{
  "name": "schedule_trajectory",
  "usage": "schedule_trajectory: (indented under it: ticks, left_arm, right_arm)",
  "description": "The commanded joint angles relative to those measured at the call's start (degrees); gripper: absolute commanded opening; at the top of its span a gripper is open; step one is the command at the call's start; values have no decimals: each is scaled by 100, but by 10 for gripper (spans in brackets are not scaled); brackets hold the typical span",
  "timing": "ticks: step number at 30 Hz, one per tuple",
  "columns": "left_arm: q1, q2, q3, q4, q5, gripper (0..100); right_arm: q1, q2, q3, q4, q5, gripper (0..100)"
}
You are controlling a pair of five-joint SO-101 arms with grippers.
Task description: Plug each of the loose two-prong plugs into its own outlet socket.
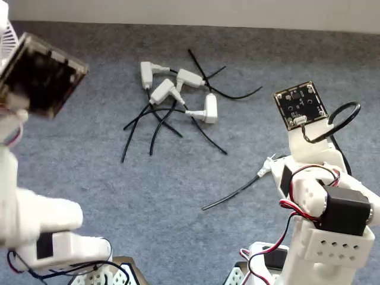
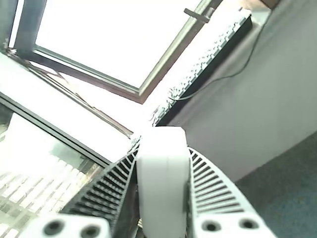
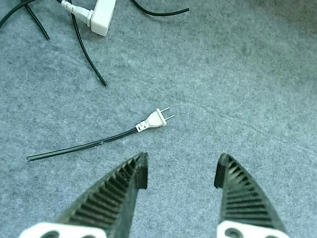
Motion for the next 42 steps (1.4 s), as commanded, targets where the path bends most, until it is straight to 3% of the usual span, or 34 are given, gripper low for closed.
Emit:
schedule_trajectory:
  ticks: [1, 5, 10, 17, 27, 42]
  left_arm:
    - [215, -567, 4, 18, 615, 7]
    - [251, -1121, 760, 18, 1125, 7]
    - [321, -2211, 2985, 9, 1582, 7]
    - [1692, -3521, 6316, -158, 1714, 7]
    - [1930, -3934, 11037, -3314, 1996, 7]
    - [2387, -3881, 15741, -7824, 2013, 7]
  right_arm:
    - [66, -75, -189, 180, 53, 221]
    - [400, -75, -189, 180, 53, 221]
    - [910, -75, -189, 171, 132, 221]
    - [1244, -75, -189, 171, 598, 221]
    - [1569, -75, -189, 171, 615, 221]
    - [1525, -66, 127, 171, 615, 221]
